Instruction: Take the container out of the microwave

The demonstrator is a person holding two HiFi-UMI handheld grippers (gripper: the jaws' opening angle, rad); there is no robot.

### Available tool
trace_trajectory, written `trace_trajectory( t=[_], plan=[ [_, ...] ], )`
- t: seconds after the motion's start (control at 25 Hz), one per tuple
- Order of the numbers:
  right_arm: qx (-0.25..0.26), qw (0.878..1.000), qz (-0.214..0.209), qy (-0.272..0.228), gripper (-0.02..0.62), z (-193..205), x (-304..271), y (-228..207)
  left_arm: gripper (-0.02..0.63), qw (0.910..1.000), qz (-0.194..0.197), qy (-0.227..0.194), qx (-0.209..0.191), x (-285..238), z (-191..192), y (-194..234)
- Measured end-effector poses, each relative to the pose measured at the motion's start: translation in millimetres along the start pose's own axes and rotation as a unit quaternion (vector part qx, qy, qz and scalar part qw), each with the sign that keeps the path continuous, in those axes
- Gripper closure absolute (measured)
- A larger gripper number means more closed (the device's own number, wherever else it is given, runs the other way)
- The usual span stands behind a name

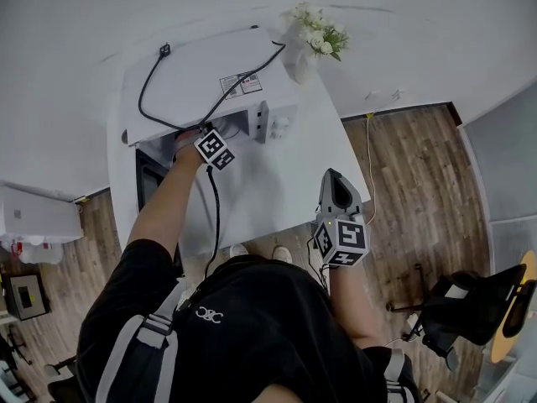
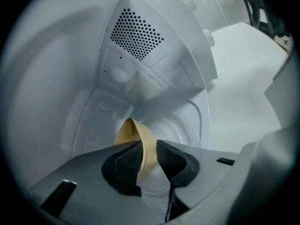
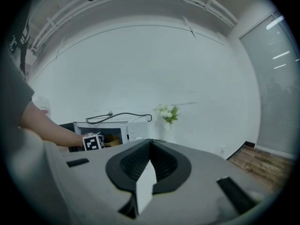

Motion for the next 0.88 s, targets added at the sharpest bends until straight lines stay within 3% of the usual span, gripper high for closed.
trace_trajectory(
  t=[0.88],
  plan=[
    [-0.025,0.994,-0.103,0.000,0.591,5.5,-11.3,11.5,0.503,0.9992,0.006,0.000,0.041,126.1,-9.8,-26.3]
  ],
)
Point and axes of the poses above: the fingertips, and each gripper's own axes: x backward along the fingers, y to its left, z out of its underside, the point moved 8 cm from there along x, backward along the fingers, and after that the axes turned 4 degrees about -x, right-handed, at the moved point
